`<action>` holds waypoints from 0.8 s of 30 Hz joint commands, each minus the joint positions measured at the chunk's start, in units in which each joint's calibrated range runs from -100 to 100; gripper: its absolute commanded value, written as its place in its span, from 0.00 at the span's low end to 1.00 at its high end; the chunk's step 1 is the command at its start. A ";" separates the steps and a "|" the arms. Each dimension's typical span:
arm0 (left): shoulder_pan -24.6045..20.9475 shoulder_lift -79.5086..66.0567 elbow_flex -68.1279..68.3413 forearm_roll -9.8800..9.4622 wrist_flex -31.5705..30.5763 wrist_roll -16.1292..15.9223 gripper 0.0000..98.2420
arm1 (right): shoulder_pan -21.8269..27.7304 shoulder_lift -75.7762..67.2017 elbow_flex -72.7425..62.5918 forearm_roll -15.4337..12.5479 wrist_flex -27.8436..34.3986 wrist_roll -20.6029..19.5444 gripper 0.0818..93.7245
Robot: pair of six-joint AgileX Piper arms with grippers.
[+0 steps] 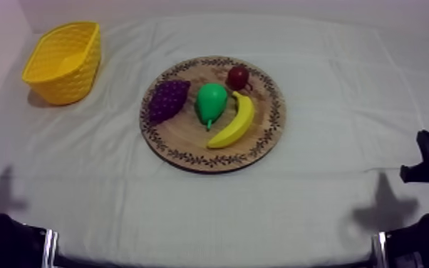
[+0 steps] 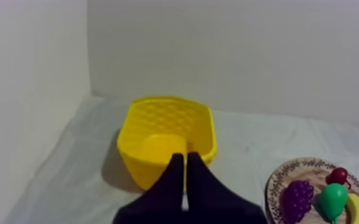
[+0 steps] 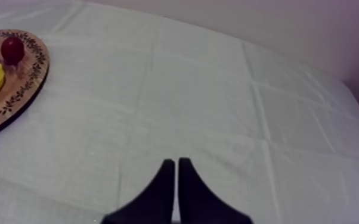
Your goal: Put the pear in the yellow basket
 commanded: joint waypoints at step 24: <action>13.46 66.26 -62.10 -5.75 20.25 3.91 0.02 | 0.00 -0.01 -0.01 0.00 0.00 0.00 0.00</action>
